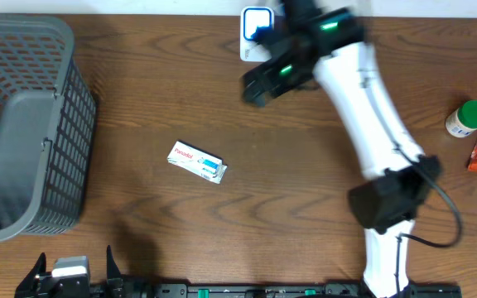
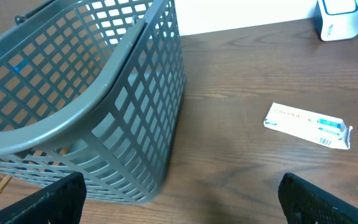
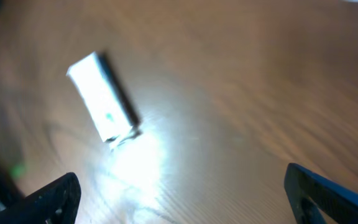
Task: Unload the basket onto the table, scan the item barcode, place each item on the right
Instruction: 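Reach the right gripper to the white Panadol box and grasp it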
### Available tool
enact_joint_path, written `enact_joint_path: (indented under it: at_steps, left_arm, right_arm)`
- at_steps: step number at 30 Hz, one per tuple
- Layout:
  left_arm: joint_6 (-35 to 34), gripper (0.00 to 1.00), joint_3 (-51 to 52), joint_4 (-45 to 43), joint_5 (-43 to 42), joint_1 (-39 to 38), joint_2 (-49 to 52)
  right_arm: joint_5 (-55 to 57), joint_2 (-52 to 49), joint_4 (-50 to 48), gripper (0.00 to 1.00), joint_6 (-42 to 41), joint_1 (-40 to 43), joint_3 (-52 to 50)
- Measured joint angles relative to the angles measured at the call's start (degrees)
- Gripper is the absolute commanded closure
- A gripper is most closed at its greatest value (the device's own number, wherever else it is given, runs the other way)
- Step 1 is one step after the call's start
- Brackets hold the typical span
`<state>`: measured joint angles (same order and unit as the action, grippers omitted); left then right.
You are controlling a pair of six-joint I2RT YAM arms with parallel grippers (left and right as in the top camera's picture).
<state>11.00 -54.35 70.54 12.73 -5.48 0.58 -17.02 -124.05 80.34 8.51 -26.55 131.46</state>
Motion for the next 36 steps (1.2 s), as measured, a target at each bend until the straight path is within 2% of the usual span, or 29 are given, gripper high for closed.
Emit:
enact_joint_path:
  at_steps: [6,14,28,34,36]
  left_arm:
    - [0.0,0.01,0.0,0.0,0.0,0.0,0.0]
    - [0.0,0.01,0.0,0.0,0.0,0.0,0.0]
    - [0.0,0.01,0.0,0.0,0.0,0.0,0.0]
    - [0.0,0.01,0.0,0.0,0.0,0.0,0.0]
    - [0.0,0.01,0.0,0.0,0.0,0.0,0.0]
  right_arm:
    - [-3.6,-8.1,-0.1,0.01,8.6,-8.1,-0.1]
    - [-4.5,-17.5,-2.5,0.01,12.5,-13.2,-0.8]
    - [-3.7,-18.3,-14.3,0.01,12.4,-19.3,-0.8]
    - [-2.4,-20.3,-14.3,0.01,12.0,-19.1,-0.8]
    - [-3.1,-21.7,-14.2,0.05,11.8,-19.1,-0.8]
